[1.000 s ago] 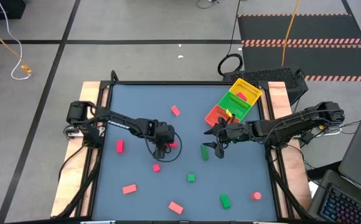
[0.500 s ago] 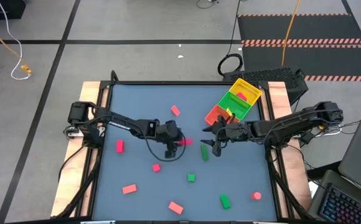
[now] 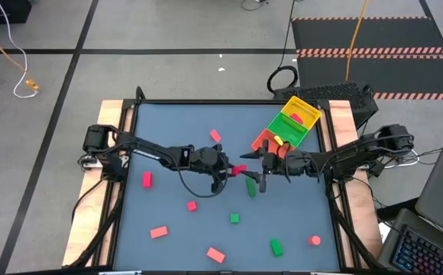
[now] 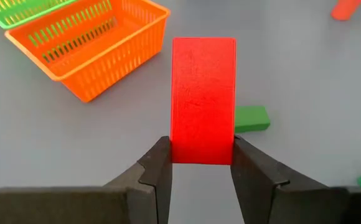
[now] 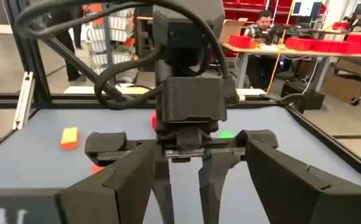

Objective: Sort & place blocks by color
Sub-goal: Put the red block into the yellow bin

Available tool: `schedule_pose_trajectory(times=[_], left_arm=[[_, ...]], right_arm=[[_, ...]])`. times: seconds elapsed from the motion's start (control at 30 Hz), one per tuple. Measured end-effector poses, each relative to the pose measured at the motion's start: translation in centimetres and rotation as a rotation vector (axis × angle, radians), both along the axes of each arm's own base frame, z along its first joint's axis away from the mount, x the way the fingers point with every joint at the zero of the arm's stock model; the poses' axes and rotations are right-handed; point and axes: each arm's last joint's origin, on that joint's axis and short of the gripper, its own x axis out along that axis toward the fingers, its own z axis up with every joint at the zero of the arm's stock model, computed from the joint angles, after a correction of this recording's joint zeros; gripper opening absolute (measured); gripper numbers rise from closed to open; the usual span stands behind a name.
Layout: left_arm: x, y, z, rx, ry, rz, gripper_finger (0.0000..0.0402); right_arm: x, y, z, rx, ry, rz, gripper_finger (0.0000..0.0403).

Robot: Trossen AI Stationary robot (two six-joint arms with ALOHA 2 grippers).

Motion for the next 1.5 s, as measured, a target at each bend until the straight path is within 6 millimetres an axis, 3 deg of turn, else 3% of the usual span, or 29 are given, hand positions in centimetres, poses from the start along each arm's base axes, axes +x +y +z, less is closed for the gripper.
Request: schedule_pose_trajectory(times=[0.2,0.47,0.97,1.07,1.23,1.5], left_arm=[[0.1,-0.1,2.0,-0.008,-0.114,-0.002,0.0127],[-0.4,-1.1,3.6,-0.01,-0.166,-0.025,0.0127],[-0.2,-2.3,4.3,0.01,-0.247,-0.059,0.0127],[-0.2,-2.2,4.4,0.013,-0.255,-0.056,0.0127],[-0.1,-2.2,4.4,0.02,-0.257,-0.05,0.013],[-0.6,-1.8,3.1,0.05,-0.121,0.032,0.0361]], right_arm=[[0.1,0.6,-1.2,0.043,0.033,0.021,0.0242],[-0.4,0.7,-1.0,0.036,-0.106,0.027,0.0242],[-0.9,0.5,-1.7,0.044,-0.106,0.021,0.0241],[-0.9,0.4,-1.6,0.04,-0.105,-0.006,0.0218],[-0.9,0.4,-1.7,0.027,-0.097,-0.015,0.0124],[-1.1,0.0,-2.1,-0.165,0.0,-0.117,0.0125]])
